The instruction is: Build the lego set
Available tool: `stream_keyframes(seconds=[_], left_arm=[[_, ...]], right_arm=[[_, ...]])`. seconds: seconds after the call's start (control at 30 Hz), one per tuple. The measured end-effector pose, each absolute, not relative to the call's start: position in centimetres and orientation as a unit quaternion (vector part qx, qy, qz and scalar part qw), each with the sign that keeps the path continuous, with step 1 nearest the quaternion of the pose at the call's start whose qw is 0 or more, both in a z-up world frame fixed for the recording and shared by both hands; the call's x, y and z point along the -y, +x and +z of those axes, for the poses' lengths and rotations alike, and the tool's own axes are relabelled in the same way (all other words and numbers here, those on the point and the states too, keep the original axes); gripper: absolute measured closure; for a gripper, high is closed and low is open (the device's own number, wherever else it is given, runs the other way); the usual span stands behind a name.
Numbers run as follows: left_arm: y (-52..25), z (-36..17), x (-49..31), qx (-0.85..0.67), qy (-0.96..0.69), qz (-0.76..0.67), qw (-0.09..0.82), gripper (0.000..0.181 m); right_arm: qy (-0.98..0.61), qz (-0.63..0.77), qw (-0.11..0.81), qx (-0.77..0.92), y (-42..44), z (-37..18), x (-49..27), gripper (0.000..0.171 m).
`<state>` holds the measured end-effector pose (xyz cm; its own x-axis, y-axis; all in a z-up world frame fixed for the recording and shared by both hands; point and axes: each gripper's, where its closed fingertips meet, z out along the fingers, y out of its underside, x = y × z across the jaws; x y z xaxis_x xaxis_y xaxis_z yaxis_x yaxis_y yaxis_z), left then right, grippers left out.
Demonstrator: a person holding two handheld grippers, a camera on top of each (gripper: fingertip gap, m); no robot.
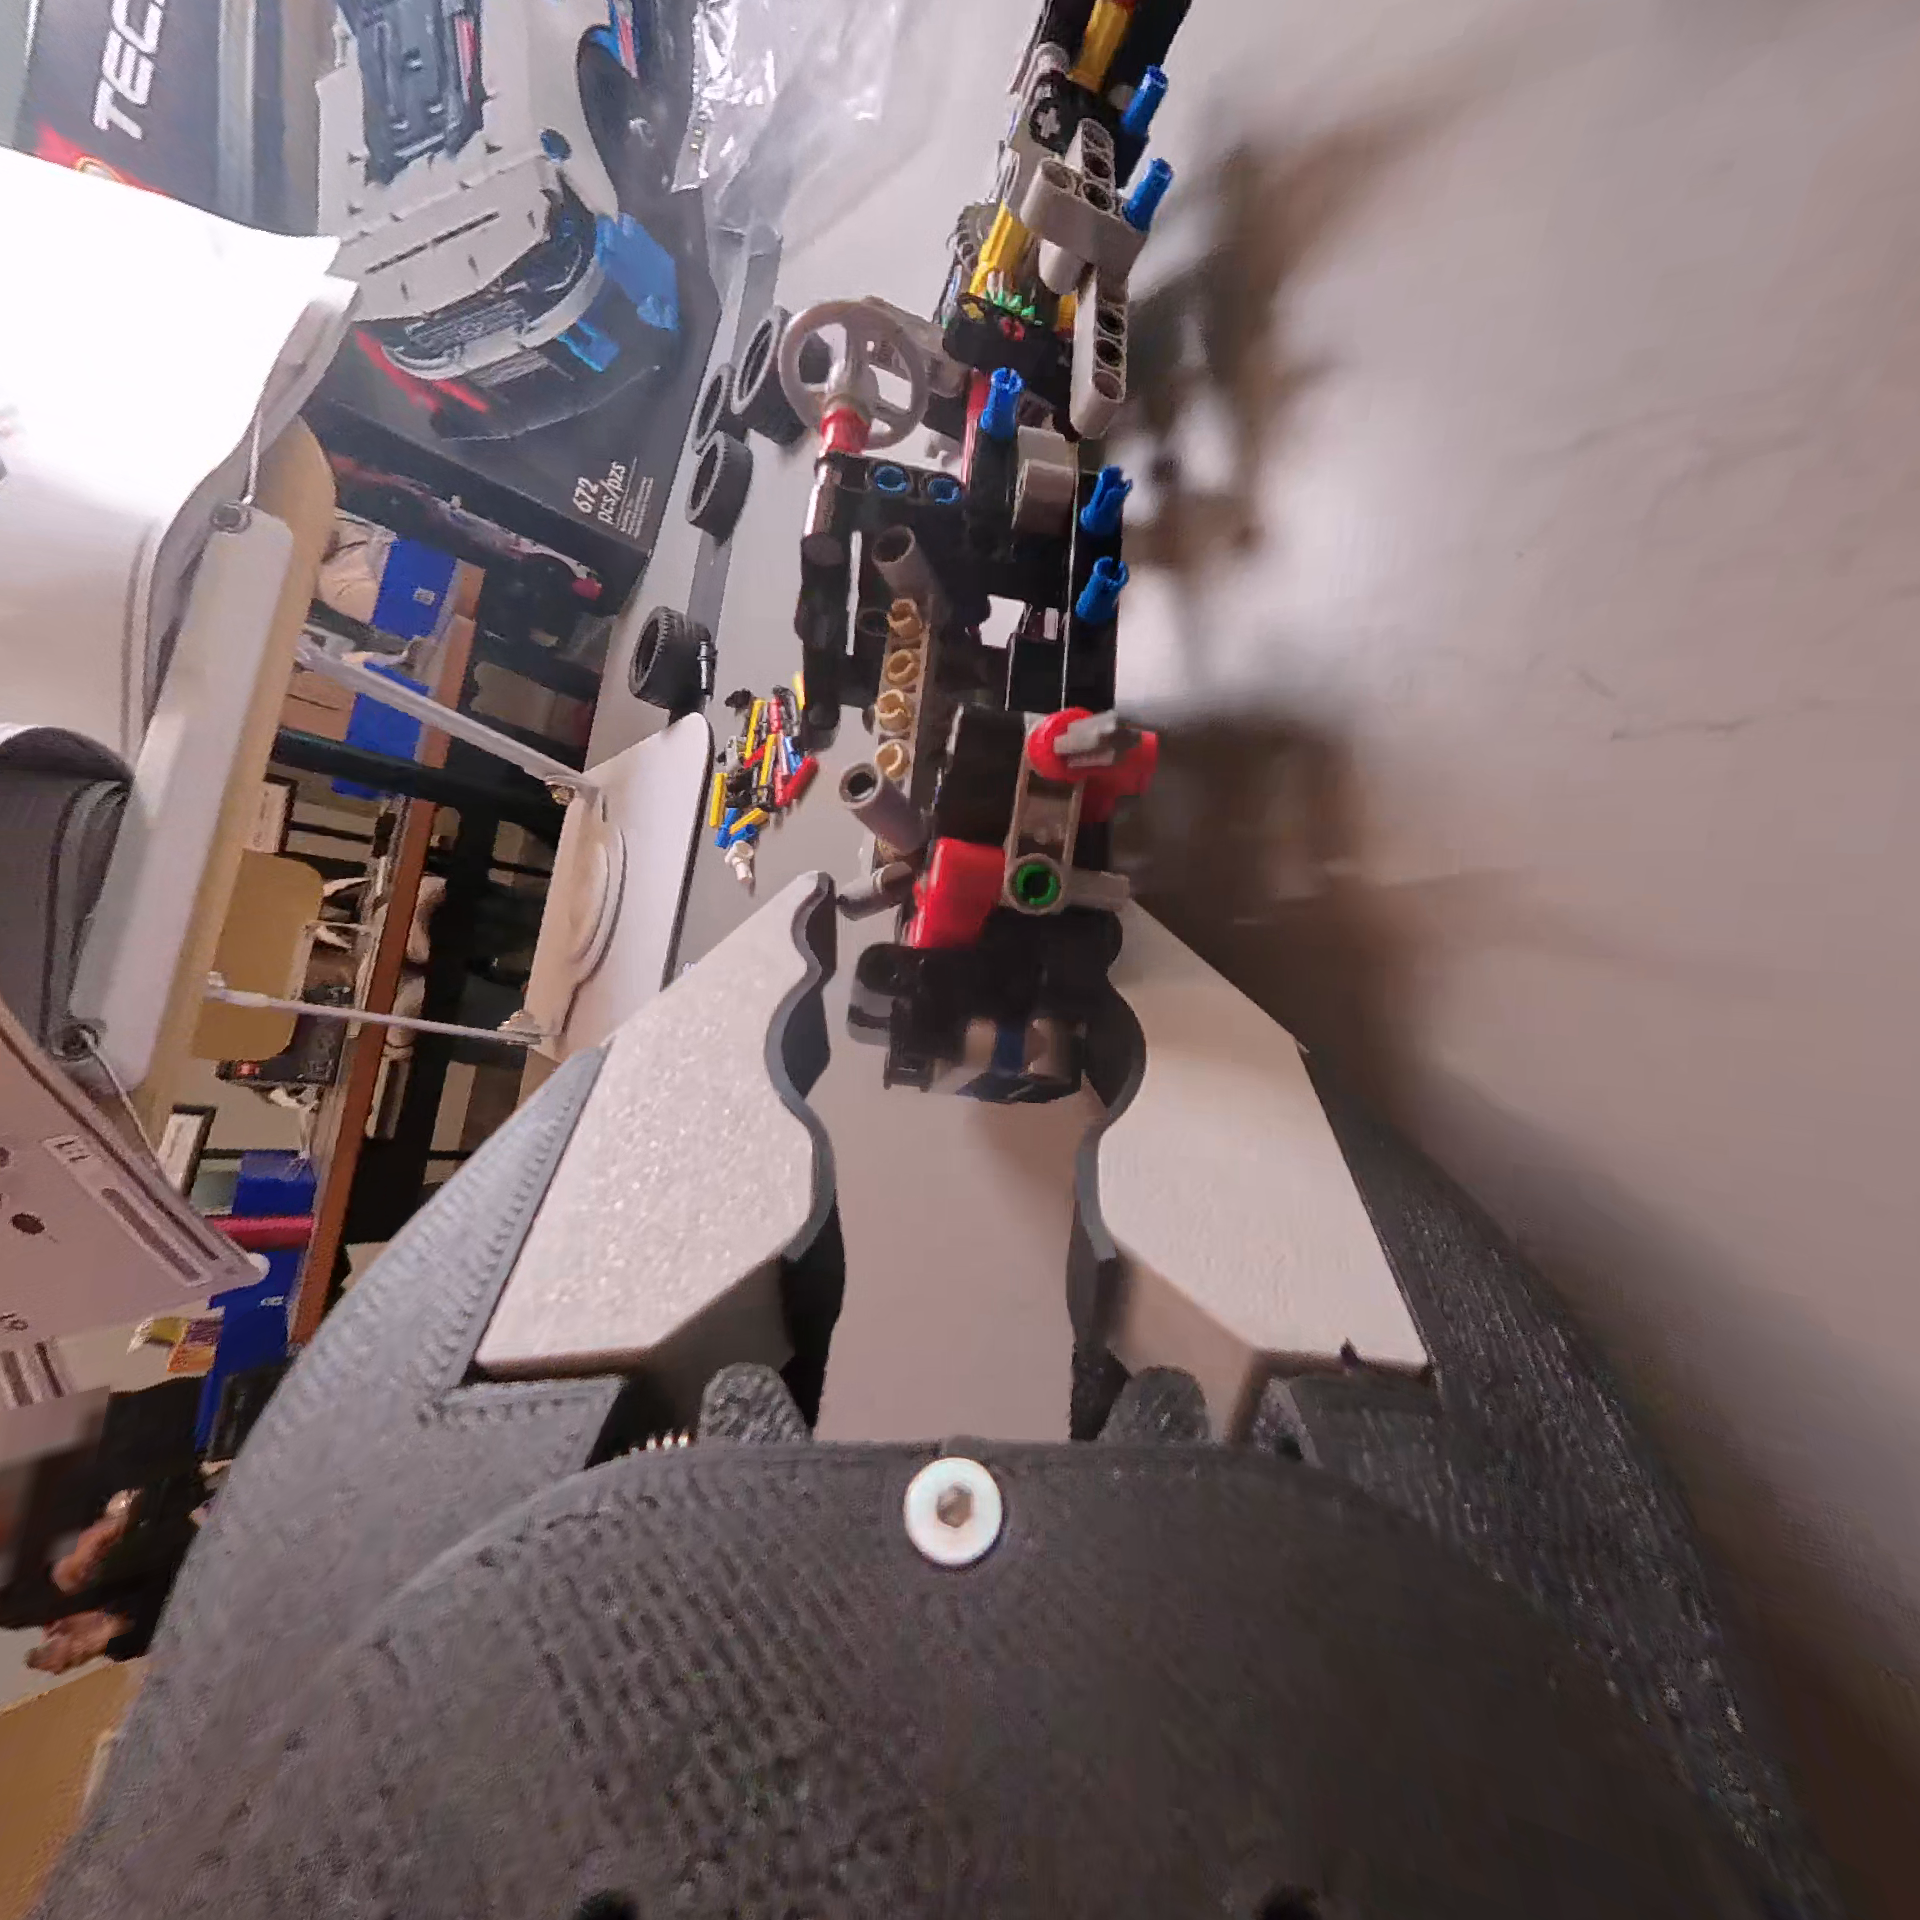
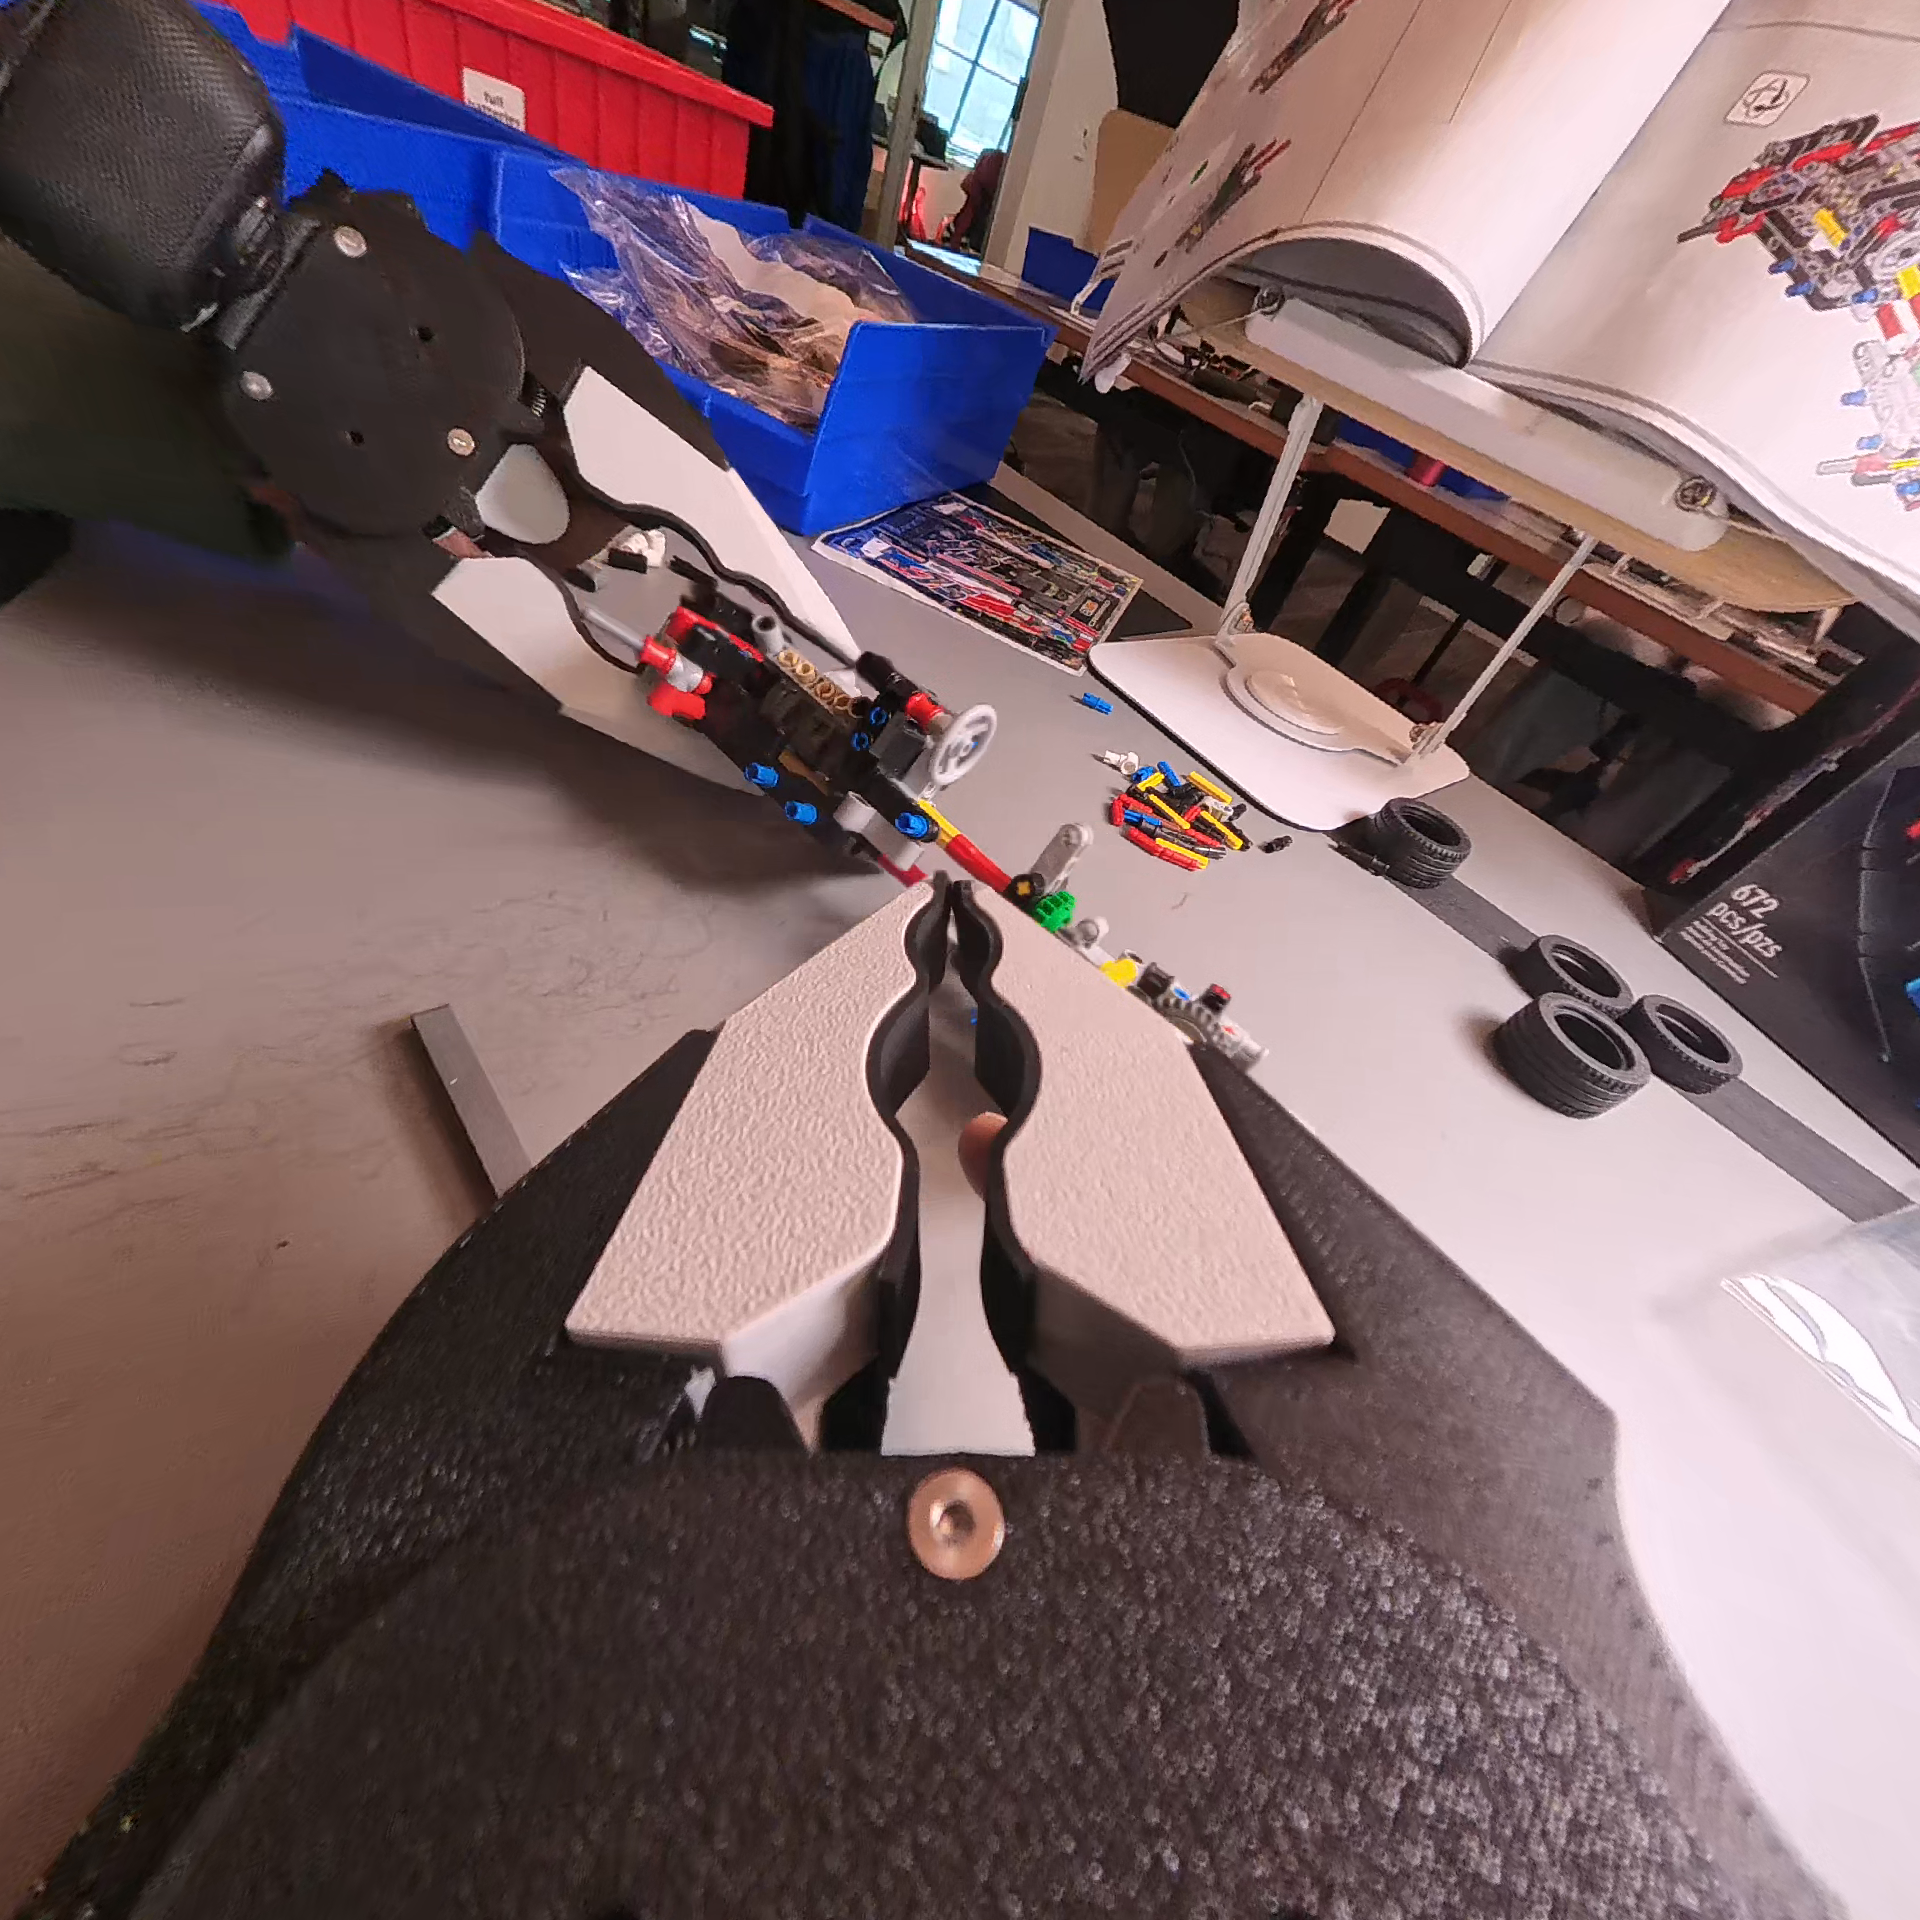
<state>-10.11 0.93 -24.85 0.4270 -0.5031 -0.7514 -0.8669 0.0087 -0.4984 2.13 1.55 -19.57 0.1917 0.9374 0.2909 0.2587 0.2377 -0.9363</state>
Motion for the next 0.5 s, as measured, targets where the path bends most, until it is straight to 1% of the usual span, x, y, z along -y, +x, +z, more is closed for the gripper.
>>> stream_keyframes(seconds=[0.1, 0.2, 0.33, 0.4, 0.5], left_arm=[[-10.5, -25.2, -0.1, -0.503, -0.702, 0.142, 0.484, 0.126], [-10.7, -25.3, 1.4, -0.500, -0.733, 0.070, 0.456, 0.115], [-12.1, -26.0, 3.8, -0.459, -0.799, -0.024, 0.388, 0.101], [-12.7, -25.7, 4.5, -0.422, -0.815, -0.068, 0.392, 0.101], [-13.4, -25.3, 4.3, -0.378, -0.816, -0.101, 0.425, 0.104]], right_arm=[[-0.540, 0.314, 0.551, 0.553, 2.2, -19.5, -1.6, 0.171], [-0.544, 0.318, 0.548, 0.550, 2.3, -19.4, -1.6, 0.171], [-0.545, 0.322, 0.549, 0.546, 2.5, -19.1, -1.8, 0.171], [-0.545, 0.328, 0.548, 0.542, 2.5, -19.0, -1.7, 0.171], [-0.544, 0.335, 0.547, 0.542, 2.3, -18.9, -1.4, 0.171]])
